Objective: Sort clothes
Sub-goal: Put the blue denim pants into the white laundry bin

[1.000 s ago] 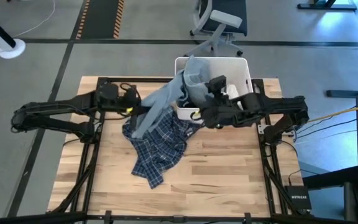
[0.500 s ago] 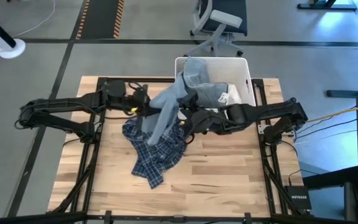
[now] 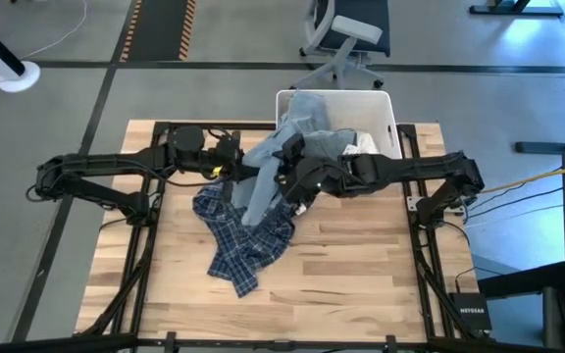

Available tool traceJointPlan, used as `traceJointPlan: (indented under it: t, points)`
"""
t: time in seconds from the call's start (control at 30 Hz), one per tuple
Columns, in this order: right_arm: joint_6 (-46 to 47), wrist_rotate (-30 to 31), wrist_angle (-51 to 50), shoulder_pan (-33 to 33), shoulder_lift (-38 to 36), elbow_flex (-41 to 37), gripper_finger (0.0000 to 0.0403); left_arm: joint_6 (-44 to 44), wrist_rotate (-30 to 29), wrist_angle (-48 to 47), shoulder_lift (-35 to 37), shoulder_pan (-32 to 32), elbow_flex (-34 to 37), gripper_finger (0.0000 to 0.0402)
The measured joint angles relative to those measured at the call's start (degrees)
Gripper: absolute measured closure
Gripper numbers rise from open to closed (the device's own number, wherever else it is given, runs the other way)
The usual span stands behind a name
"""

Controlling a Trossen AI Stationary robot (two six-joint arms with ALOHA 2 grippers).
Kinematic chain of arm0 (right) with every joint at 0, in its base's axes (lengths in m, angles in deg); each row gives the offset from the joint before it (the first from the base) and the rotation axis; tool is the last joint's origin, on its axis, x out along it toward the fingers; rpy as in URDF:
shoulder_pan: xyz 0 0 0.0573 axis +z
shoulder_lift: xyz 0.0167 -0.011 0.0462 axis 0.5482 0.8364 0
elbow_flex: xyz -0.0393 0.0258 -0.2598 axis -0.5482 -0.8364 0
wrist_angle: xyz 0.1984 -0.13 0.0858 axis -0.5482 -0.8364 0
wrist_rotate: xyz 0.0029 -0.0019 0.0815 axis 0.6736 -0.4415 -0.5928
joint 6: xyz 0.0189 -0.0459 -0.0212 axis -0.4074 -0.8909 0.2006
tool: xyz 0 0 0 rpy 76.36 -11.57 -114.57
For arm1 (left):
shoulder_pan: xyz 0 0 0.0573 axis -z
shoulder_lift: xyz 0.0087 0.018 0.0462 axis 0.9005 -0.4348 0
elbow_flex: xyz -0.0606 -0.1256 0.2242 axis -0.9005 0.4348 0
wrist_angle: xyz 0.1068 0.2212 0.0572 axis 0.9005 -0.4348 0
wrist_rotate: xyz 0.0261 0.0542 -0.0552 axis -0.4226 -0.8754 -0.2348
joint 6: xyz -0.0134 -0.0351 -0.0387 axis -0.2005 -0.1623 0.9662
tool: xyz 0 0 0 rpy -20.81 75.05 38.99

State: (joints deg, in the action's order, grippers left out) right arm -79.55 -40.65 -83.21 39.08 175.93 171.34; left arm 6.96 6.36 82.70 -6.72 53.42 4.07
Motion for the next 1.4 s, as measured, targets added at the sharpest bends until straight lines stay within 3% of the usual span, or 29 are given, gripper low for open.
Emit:
traceJointPlan:
  t: [0.2,0.23,0.37,0.5,0.67,0.77,0.9,1.07,1.2,1.4]
  points:
    - [-1.4,4.59,0.09,-2.11,-0.01,0.03,0.0364,3.16,-2.02,0.03,0.11,-1.12,0.0,0.0386]
    - [-1.48,6.26,0.02,-2.36,-0.01,0.03,0.0378,3.11,-2.51,-0.37,0.13,-1.32,-0.01,0.0386]
    - [-0.5,14.58,-1.39,-3.74,-0.27,-0.02,0.0368,-0.57,-8.36,-5.46,0.59,-1.42,-0.21,0.0386]
    - [1.52,15.3,-3.94,-4.69,-3.21,-0.18,0.0383,-3.74,-14.59,-11.39,1.13,-1.64,-0.49,0.0377]
    - [4.16,29.17,-10.05,-5.05,-8.5,-0.02,0.0383,-5.35,-23.29,-19.82,1.15,-2.39,-0.02,0.0316]
    - [10.57,34.42,-18.93,-5.77,-10.94,0.05,0.0382,-5.13,-24.52,-22.0,1.14,-3.76,-0.01,0.0272]
    - [28.59,31.01,-35.67,-8.33,-13.88,0.03,0.0382,-3.22,-24.64,-28.79,1.1,-4.69,-0.05,0.0228]
    - [50.33,25.06,-54.14,-13.66,-14.02,-0.67,0.0376,-0.46,-24.6,-36.88,1.11,-4.7,0.04,0.0205]
    - [54.36,18.08,-50.66,-17.37,-14.67,-7.54,0.0361,1.38,-23.73,-39.3,1.11,-3.99,1.63,0.0204]
    - [58.55,13.32,-42.35,-23.28,-14.65,-21.63,0.0325,2.8,-23.25,-39.39,1.09,-3.67,5.55,0.0203]
